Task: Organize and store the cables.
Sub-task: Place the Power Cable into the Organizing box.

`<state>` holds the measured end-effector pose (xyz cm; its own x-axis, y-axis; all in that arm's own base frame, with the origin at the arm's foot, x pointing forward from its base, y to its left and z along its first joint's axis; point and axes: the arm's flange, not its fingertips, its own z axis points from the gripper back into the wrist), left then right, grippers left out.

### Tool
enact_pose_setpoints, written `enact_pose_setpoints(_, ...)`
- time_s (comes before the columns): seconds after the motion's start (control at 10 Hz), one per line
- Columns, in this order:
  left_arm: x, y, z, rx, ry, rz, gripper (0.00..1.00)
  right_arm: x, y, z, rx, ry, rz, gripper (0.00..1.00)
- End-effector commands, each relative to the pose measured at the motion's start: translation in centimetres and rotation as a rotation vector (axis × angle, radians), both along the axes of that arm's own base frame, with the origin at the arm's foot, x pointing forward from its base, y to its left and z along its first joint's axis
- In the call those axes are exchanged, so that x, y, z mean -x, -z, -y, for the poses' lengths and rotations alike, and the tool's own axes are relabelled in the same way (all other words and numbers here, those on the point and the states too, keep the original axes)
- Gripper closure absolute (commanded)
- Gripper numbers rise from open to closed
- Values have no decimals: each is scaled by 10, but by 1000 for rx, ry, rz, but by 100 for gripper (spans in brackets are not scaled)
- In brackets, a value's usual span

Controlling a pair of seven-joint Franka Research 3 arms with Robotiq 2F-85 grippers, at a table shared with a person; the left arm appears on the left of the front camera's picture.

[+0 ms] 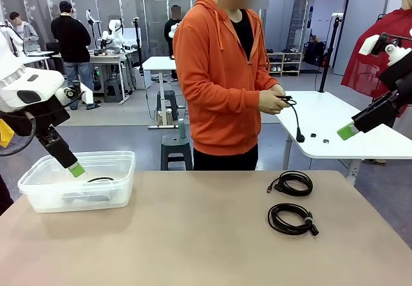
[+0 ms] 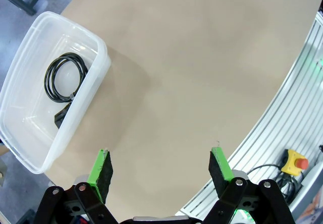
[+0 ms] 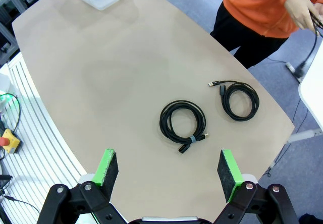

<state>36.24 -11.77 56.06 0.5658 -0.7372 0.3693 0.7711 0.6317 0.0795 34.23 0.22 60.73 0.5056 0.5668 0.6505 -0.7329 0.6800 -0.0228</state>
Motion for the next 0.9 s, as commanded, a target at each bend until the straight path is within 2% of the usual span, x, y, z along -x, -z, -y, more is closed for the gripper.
enact_pose_setpoints(0.0, 2, -4, 0, -9, -14, -17, 4, 0, 0, 0, 0, -6, 0, 0)
enact_pose_setpoints(0.8, 2, -4, 0, -9, -14, -17, 4, 0, 0, 0, 0, -6, 0, 0)
